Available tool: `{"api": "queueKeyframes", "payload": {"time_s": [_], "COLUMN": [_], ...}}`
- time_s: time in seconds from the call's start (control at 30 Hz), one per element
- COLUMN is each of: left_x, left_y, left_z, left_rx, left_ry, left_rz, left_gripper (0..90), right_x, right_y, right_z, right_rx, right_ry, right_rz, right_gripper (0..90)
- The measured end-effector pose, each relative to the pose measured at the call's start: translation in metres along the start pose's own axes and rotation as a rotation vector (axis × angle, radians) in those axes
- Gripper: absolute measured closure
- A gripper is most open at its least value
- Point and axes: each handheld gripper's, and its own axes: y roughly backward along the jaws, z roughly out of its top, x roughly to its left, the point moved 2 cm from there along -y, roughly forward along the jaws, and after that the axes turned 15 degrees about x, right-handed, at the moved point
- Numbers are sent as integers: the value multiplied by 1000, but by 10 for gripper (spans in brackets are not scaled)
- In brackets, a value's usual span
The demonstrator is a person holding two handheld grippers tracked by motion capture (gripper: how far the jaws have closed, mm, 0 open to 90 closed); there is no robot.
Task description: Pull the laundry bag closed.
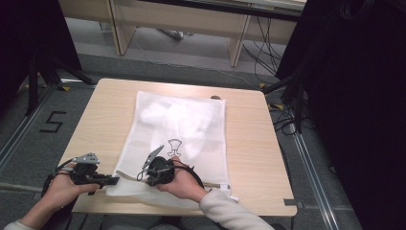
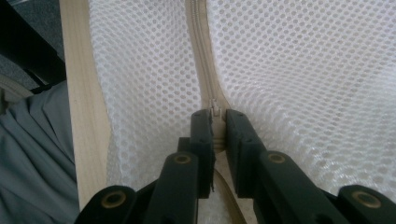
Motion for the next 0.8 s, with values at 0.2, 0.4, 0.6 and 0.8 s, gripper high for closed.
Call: {"api": "queueKeyframes", "payload": {"time_s": [0.2, 0.4, 0.6, 0.8], "left_x": [0, 0, 1, 0], "left_y": [-1, -1, 0, -1], "left_z": [0, 0, 0, 0], "left_rx": [-12, -13, 2, -14], "left_ry": [1, 4, 6, 4], "left_rz": [5, 2, -4, 1], "left_gripper": [852, 852, 851, 851], "right_x": [-1, -3, -2, -3], "right_y": [1, 2, 4, 5], "right_z": [-3, -5, -6, -10], "right_rx": [3, -5, 1, 4], "right_ry": [0, 4, -13, -15], "right_rz": [0, 2, -2, -5], "right_gripper": [823, 823, 823, 823]}}
